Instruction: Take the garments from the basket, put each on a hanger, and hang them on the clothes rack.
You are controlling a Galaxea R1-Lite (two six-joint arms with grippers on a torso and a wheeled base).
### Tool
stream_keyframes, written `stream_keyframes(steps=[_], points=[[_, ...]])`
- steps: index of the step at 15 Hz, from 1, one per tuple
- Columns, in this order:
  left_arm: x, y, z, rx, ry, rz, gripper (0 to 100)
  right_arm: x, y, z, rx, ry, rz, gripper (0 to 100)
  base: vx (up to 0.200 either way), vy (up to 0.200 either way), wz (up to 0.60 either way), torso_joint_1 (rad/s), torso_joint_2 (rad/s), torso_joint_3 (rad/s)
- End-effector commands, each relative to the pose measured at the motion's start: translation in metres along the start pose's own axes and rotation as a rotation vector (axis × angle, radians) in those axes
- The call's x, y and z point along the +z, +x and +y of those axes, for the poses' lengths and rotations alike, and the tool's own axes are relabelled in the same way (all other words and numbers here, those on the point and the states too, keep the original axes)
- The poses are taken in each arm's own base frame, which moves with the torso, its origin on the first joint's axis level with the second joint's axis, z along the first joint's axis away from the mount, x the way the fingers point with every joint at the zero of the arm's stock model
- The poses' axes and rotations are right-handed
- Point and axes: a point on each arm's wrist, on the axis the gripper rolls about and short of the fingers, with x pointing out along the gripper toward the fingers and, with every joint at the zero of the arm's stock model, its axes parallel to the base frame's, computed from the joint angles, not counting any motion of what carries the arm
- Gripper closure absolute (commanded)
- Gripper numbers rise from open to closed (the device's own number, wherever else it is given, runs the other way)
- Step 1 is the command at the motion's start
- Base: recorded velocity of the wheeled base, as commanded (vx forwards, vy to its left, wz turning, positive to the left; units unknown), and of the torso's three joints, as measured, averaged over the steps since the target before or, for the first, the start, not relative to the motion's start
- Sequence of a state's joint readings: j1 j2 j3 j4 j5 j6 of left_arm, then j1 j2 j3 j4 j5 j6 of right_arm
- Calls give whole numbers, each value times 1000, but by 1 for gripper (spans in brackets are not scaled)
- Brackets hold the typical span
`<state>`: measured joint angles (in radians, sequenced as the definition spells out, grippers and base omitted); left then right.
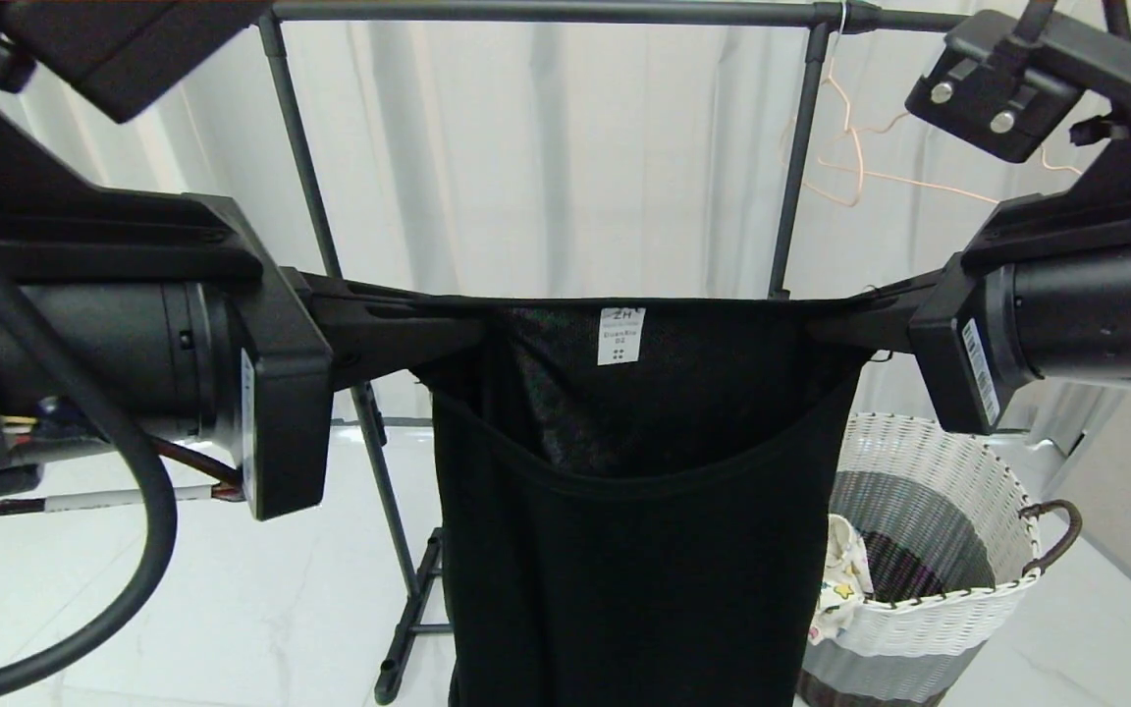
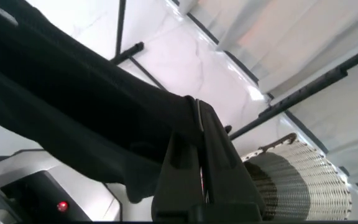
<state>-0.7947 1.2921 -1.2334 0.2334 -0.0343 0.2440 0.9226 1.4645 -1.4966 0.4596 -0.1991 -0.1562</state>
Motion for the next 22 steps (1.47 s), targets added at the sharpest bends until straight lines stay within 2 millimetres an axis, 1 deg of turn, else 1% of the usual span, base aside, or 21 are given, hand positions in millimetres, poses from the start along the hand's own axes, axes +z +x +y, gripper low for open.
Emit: stream_keyframes(steps=[1,2,4,6,8,9,10,12,15,17,19,20,21,22], points=[[0,12,0,-7,6,18,100,-1,-8,-2,-23,1,-2,100,0,0,0,0,0,0],[1,18,1,-3,31,3,100,-3,-13,-3,-22,-2,13,100,0,0,0,0,0,0],[5,40,10,38,129,-40,100,-11,-33,-3,-3,-14,53,100,0,0,0,0,0,0],[13,65,14,25,154,-106,100,-17,-52,9,75,-19,75,100,0,0,0,0,0,0],[21,79,16,5,159,-151,100,-17,-60,27,165,5,78,100,0,0,0,0,0,0],[23,83,16,-7,160,-157,100,-17,-60,34,199,6,78,100,0,0,0,0,0,0],[23,84,16,-14,161,-158,100,-18,-56,40,214,-3,92,100,0,0,0,0,0,0],[21,84,15,-15,161,-153,100,-24,-50,45,219,-19,117,100,0,0,0,0,0,0],[16,79,13,-14,158,-138,100,-29,-49,45,217,-22,134,100,0,0,0,0,0,0],[4,71,-2,-25,162,-98,100,-29,-49,41,201,-10,131,100,0,0,0,0,0,0],[-13,56,-16,-7,161,-45,100,-26,-44,32,153,23,117,100,0,0,0,0,0,0],[-22,47,-23,-15,130,-28,100,-22,-38,26,121,47,91,100,0,0,0,0,0,0],[-24,36,-32,-37,52,-37,100,-18,-29,22,89,69,70,100,0,0,0,0,0,0],[-21,27,-42,-60,-55,-52,100,-15,-18,18,60,87,47,100,0,0,0,0,0,0]])
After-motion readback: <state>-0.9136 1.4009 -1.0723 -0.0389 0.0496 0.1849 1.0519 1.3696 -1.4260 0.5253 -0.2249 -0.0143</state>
